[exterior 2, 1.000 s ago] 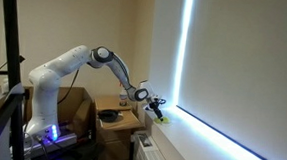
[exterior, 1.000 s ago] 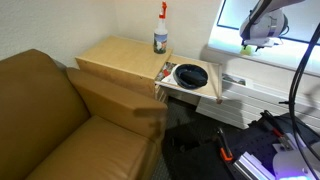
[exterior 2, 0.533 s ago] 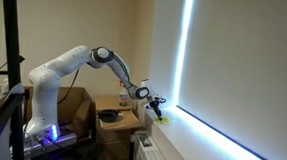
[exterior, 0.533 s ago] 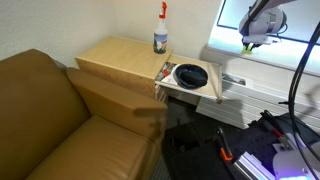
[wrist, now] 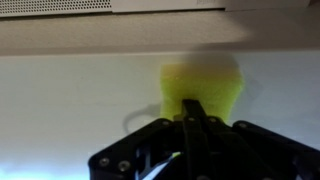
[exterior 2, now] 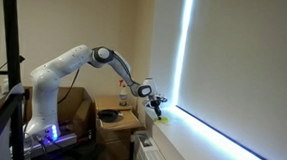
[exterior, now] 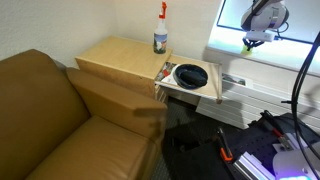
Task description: Remove the bowl from the window sill, put it in the top drawer, use the yellow sponge to wipe the window sill, and then remove the black sponge from the bowl and put it on the window sill
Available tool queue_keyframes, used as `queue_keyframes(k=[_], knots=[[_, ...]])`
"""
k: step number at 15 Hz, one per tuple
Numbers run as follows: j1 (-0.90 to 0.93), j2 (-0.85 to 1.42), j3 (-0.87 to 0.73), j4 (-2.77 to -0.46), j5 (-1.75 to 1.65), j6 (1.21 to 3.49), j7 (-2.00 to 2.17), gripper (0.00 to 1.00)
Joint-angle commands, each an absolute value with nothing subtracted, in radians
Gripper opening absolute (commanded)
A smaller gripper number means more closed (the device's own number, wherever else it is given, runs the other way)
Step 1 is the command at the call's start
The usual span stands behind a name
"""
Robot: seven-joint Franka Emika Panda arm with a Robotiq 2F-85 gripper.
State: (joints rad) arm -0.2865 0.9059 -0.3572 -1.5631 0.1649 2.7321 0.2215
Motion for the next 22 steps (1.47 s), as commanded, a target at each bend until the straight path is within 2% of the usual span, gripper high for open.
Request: queue_keyframes(k=[1,8,14,15,16,17,19,20,21,22], knots=[[-0.326,0.830,-0.255,-1.630,0.159,2.669,0.146,0.00],[-0.366,0.767,-0.100,-1.701,0.194,2.742,0.004,0.00],[-0.441,0.825,-0.136,-1.624,0.205,2.757,0.023,0.00],[-0.456,0.833,-0.150,-1.615,0.204,2.753,0.034,0.26],[-0.470,0.841,-0.160,-1.606,0.204,2.742,0.042,0.24],[-0.477,0.856,-0.179,-1.592,0.199,2.738,0.057,0.06],[-0.499,0.881,-0.194,-1.568,0.206,2.738,0.077,0.02],[-0.501,0.887,-0.205,-1.559,0.213,2.745,0.103,0.28],[-0.519,0.873,-0.190,-1.563,0.226,2.723,0.101,0.27],[-0.535,0.859,-0.172,-1.565,0.239,2.698,0.092,0.31]])
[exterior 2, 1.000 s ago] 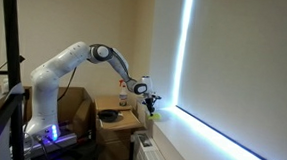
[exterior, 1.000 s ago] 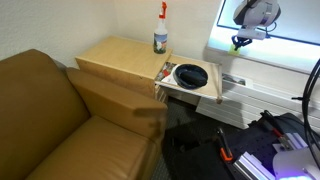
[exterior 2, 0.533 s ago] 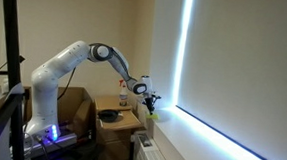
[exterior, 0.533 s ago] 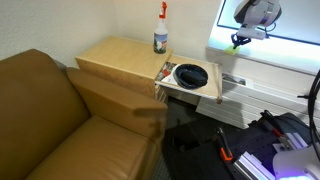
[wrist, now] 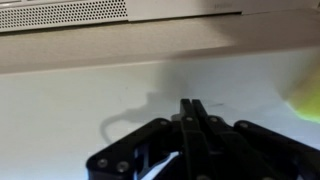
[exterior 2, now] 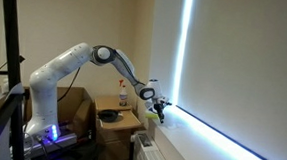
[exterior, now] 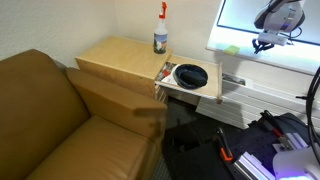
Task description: Remove the bowl from the window sill, put it in the top drawer, use the yellow sponge to wipe the window sill, and then remove the black sponge from the bowl and put it on the window sill
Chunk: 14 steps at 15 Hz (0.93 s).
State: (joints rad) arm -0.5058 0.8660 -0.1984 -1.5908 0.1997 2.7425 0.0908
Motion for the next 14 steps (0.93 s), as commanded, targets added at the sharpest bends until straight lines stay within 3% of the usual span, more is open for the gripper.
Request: queue_keyframes(k=[1,6,10,11,12,14], knots=[[-0.555,0.831,-0.141,-1.579,0.262,2.678,0.066,0.37],[-0.609,0.710,-0.033,-1.643,0.355,2.595,-0.046,0.73],[-0.516,0.620,-0.099,-1.705,0.309,2.432,0.020,0.99],[-0.503,0.591,-0.102,-1.733,0.313,2.419,0.013,1.00],[-0.520,0.671,-0.100,-1.639,0.341,2.446,-0.005,0.89],[-0.495,0.636,-0.109,-1.675,0.339,2.427,-0.002,1.00]])
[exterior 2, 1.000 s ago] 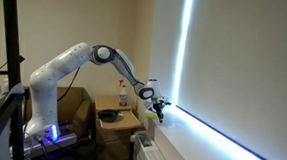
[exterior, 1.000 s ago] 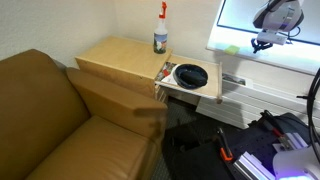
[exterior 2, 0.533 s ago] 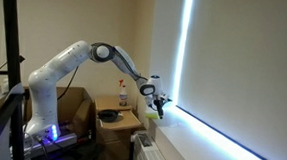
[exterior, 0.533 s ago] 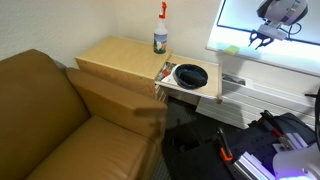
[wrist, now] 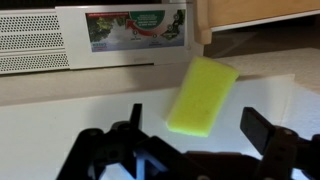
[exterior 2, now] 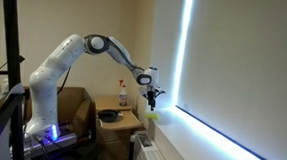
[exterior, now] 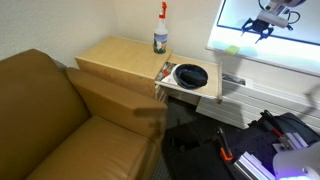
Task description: Remove the bowl from the window sill, put it in the top drawer, use the yellow sponge to wipe the window sill, and then remove the black sponge from the bowl and put it on the window sill
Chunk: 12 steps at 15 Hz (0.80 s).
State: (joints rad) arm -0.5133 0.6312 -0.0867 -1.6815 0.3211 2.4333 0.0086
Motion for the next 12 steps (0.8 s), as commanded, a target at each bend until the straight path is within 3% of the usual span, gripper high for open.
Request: queue_keyframes(k=[1,7,12], knots=[[-0.470,0.655,-0.131,-1.659,0.321,2.426,0.045,1.00],[-0.376,0.724,-0.154,-1.645,0.331,2.490,0.218,1.00],[-0.289,0.842,-0.208,-1.587,0.303,2.720,0.373,1.00]])
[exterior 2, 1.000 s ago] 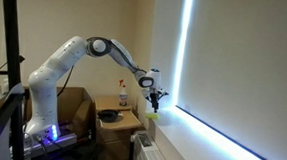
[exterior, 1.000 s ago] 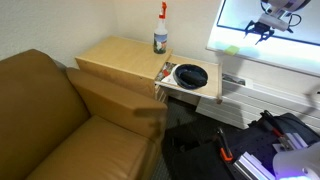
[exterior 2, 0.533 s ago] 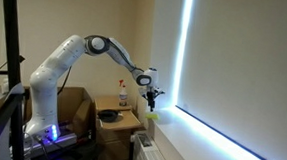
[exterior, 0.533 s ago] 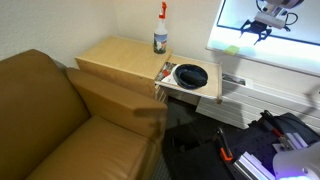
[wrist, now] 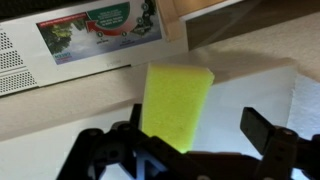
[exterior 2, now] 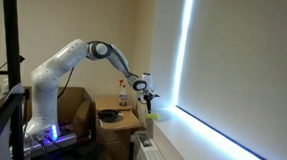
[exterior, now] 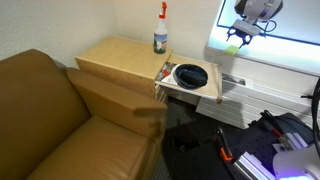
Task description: Remove the bowl from the window sill, put it in the top drawer, use the yellow sponge to wipe the window sill, and then remove the black sponge from the bowl and put it on the window sill
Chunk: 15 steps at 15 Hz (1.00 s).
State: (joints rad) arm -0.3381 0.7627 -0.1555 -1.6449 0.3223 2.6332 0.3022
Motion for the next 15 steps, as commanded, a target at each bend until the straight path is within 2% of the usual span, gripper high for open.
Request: queue_keyframes(k=[1,3,4,15], knots=[[-0.267,0.863,-0.236,-1.571,0.285,2.722,0.406,1.00],[-0.225,0.891,-0.294,-1.562,0.251,2.743,0.462,1.00],[-0.265,0.856,-0.240,-1.592,0.277,2.720,0.410,1.00],[-0.239,0.913,-0.279,-1.573,0.260,2.713,0.451,1.00]])
